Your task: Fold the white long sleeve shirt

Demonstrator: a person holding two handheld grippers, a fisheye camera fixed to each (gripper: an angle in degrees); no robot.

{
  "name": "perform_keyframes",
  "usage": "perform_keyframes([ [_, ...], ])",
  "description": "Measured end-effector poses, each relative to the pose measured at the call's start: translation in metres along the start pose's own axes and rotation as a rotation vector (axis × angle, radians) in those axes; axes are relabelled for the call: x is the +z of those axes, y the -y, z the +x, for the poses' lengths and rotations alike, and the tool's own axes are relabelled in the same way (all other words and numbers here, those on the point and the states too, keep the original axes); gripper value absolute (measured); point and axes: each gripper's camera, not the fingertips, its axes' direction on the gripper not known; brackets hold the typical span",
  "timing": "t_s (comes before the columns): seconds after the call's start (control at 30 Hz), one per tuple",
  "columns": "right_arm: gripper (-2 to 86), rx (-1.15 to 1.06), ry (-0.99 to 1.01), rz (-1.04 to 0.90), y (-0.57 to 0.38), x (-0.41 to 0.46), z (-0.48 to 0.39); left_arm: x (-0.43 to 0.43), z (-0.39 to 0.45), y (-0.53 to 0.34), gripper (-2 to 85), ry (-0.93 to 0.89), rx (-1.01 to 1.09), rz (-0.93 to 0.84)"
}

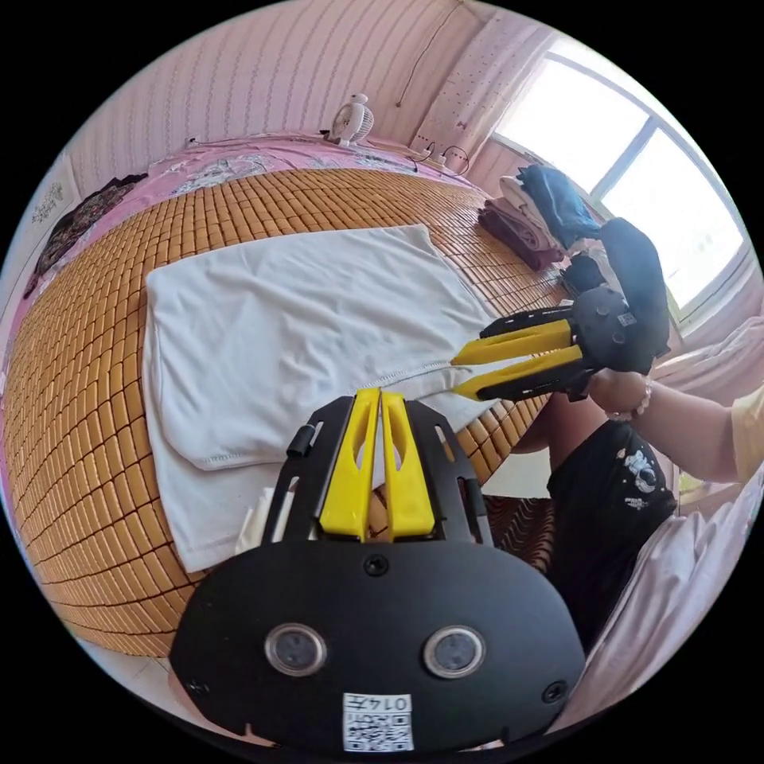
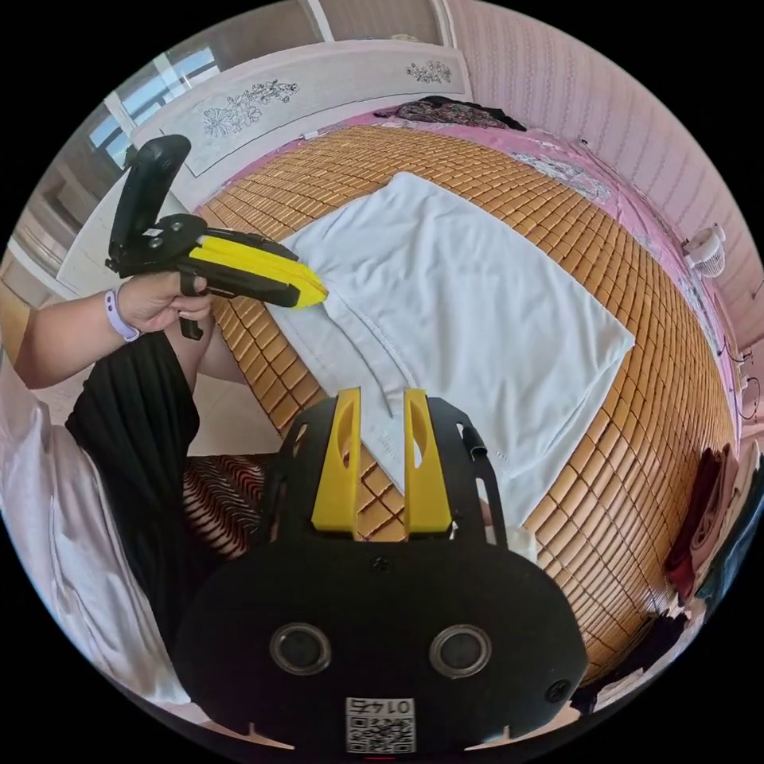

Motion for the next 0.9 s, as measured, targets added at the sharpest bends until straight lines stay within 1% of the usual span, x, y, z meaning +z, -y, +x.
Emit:
perform_keyframes([
  [0.07,5.0,0.000,-0.035,-0.057,0.017,0.018,-0.004,0.018,0.001,0.004,-1.0,-0.001,-0.013,-0.020],
  [0.1,2.8,0.002,-0.024,-0.137,0.027,0.032,-0.004,0.022,0.001,0.003,-1.0,0.008,-0.015,-0.033],
  [0.13,0.7,-0.024,0.014,-0.192,0.031,0.041,-0.006,0.032,0.001,0.002,-1.0,0.033,-0.019,-0.082],
  [0.17,0.4,-0.036,0.015,-0.191,0.033,0.041,-0.008,0.040,0.001,-0.002,-1.0,0.040,-0.011,-0.123],
  [0.23,-0.5,-0.110,0.010,-0.238,0.037,0.046,-0.014,0.038,0.002,-0.011,-1.0,0.007,-0.006,-0.102],
  [0.3,-0.7,-0.134,0.026,-0.257,0.040,0.051,-0.015,0.037,0.003,-0.017,-1.0,-0.014,-0.004,-0.110],
  [0.4,-0.7,-0.190,0.109,-0.307,0.053,0.051,-0.013,0.029,0.013,-0.020,-1.0,-0.004,0.017,-0.139],
  [0.5,-0.7,-0.257,0.188,-0.348,0.080,0.040,-0.002,0.010,0.032,-0.014,-1.0,-0.003,0.062,-0.062],
  [0.57,-0.7,-0.261,0.142,-0.307,0.106,0.032,0.007,0.015,0.047,0.000,-1.0,0.019,0.079,-0.018],
  [0.6,-0.7,-0.260,0.078,-0.266,0.128,0.030,0.012,0.020,0.050,0.003,-1.0,0.028,0.080,-0.015],
  [0.63,-0.8,-0.244,0.018,-0.222,0.151,0.032,0.017,0.031,0.054,0.009,-1.0,0.046,0.069,-0.017],
  [0.7,-0.8,-0.170,-0.025,-0.197,0.187,0.045,0.028,0.045,0.057,0.013,-1.0,0.065,0.025,-0.020],
  [0.73,-0.8,-0.126,0.007,-0.200,0.209,0.057,0.036,0.050,0.060,0.012,-1.0,0.075,0.020,-0.005],
  [0.8,-0.8,-0.097,0.013,-0.234,0.233,0.082,0.041,0.065,0.065,0.010,-1.0,0.103,0.035,-0.044],
  [0.87,-0.8,-0.136,-0.070,-0.367,0.246,0.118,0.038,0.069,0.067,0.001,-1.0,0.094,0.048,-0.025],
  [0.9,-0.8,-0.182,-0.090,-0.383,0.251,0.124,0.034,0.068,0.067,-0.001,-1.0,0.089,0.047,-0.017],
])
